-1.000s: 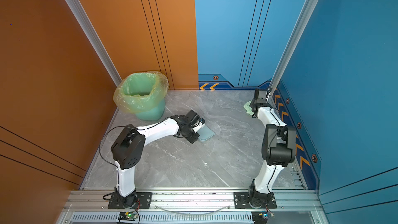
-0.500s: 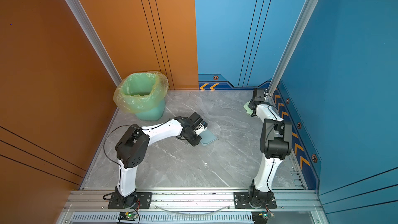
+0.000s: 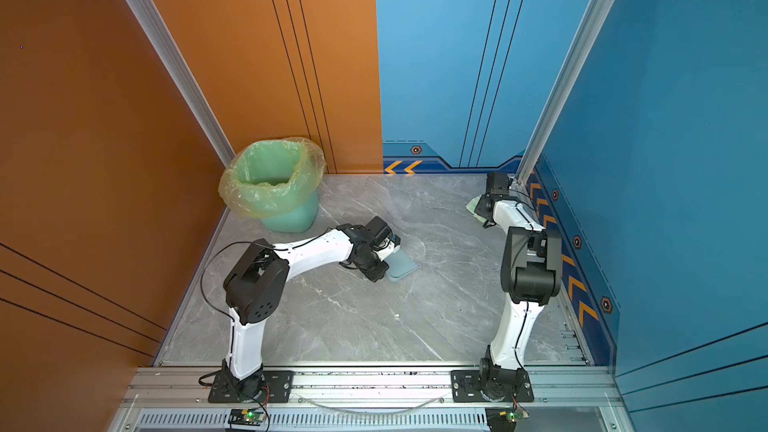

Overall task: Sweep away the paper scraps from the table
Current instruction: 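Push the light green scrap with the right brush toward the dustpan, then sweep the green scrap into the dustpan with the right brush while left holds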

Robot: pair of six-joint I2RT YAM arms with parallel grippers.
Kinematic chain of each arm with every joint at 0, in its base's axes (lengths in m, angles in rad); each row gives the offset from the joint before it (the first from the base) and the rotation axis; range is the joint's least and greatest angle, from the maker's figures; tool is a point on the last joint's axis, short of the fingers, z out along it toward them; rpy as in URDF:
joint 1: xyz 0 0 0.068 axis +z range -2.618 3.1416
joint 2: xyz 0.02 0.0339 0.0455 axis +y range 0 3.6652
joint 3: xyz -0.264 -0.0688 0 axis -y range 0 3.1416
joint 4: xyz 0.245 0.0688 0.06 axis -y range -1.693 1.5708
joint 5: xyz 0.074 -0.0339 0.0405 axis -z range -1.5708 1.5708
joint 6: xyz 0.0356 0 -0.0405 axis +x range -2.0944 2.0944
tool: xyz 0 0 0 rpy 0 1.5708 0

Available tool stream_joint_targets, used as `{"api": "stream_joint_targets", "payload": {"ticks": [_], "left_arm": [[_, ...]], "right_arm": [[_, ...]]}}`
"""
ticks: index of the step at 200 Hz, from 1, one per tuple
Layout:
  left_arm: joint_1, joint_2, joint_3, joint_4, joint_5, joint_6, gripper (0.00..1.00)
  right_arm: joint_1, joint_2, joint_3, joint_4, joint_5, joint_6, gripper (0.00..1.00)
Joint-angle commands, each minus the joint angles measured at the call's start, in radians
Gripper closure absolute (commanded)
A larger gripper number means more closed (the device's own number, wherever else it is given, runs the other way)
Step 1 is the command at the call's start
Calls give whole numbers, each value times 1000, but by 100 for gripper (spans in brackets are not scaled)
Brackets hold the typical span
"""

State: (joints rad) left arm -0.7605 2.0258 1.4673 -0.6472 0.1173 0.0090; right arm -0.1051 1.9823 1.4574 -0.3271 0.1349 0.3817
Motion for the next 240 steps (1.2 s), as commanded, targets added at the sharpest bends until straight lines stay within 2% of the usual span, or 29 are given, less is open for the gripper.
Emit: {"api": "stream_joint_targets", "payload": {"ticks": [1,88,117,155,200,224,240], "left_arm": [[-11,24,28,-29,2,-9,92],[-17,42,40,-33,14,-10,92],[-16,54,48,-35,20,-12,92],[-20,60,57,-34,23,-12,92],[-27,63,62,-37,21,-10,92],[-29,65,63,-39,20,-9,92],[-28,65,62,-40,17,-11,92]], "right_arm": [[36,-27,-24,-97,-62,-5,100],[275,-216,-169,-233,-73,-38,100],[322,-277,-223,-254,-91,-33,100],[357,-337,-296,-233,-232,-59,100],[396,-336,-342,-214,-408,-130,100],[407,-351,-345,-231,-463,-157,100],[404,-379,-344,-247,-460,-159,100]]}}
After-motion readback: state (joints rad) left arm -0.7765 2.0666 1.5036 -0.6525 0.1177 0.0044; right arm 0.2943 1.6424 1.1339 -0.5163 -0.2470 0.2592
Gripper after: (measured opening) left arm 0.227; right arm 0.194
